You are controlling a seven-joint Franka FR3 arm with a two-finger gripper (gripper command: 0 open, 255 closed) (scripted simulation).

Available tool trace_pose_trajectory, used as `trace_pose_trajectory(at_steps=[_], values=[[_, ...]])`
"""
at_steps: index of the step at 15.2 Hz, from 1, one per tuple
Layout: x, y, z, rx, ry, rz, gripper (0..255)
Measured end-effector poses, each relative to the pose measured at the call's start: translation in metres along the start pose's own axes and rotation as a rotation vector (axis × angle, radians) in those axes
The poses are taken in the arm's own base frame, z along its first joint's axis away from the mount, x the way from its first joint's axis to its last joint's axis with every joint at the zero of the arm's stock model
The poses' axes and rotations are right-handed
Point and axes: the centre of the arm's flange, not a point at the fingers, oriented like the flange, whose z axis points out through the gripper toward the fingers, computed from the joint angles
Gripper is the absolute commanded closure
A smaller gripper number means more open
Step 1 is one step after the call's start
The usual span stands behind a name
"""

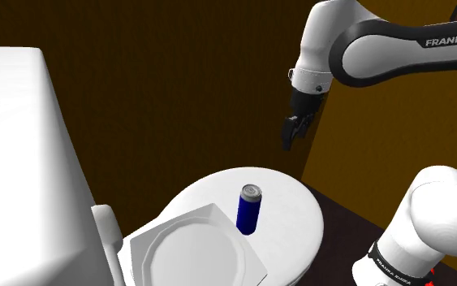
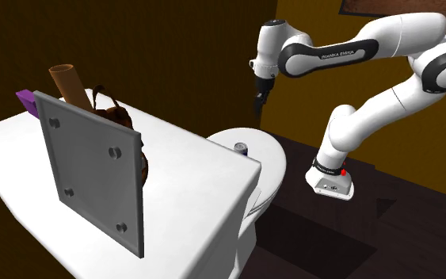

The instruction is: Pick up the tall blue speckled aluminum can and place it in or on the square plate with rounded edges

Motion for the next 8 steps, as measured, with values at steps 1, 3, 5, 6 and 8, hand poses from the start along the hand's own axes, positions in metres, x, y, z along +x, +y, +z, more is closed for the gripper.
trace_pose_trajectory(at_steps=[1,3,5,6,8], values=[[-0.001,-0.011,0.010,0.005,-0.002,0.001,0],[0.001,-0.035,0.019,0.015,-0.006,0.004,0],[0.002,-0.058,0.029,0.025,-0.009,0.006,0],[0.006,-0.068,0.034,0.030,-0.011,0.007,0],[0.006,-0.091,0.047,0.040,-0.015,0.010,0]])
